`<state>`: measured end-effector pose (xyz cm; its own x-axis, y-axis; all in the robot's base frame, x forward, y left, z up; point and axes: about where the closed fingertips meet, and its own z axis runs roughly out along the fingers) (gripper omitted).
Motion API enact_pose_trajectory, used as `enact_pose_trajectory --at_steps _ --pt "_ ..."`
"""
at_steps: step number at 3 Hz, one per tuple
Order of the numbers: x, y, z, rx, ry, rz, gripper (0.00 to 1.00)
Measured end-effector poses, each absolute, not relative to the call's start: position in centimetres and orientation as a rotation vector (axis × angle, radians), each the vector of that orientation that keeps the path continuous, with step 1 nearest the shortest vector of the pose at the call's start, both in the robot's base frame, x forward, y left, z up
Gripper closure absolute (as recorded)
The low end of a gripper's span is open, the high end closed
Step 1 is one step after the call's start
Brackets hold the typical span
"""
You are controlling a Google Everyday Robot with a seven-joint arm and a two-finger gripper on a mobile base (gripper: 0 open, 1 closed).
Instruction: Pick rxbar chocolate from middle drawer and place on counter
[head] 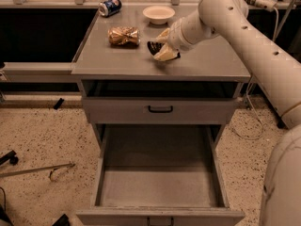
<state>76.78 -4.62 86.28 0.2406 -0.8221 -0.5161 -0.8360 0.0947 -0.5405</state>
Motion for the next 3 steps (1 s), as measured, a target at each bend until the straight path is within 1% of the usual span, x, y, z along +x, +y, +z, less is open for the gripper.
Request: enact_pose_trajectory --at_steps 1,2,3 --pt "76.78 -4.61 86.27 -1.694 1.552 0.021 0.12" --pt "76.78 -4.61 86.27 -1.694 1.552 0.021 0.00" --pt "76.78 -4.61 86.27 -1.695 1.552 0.022 0.00"
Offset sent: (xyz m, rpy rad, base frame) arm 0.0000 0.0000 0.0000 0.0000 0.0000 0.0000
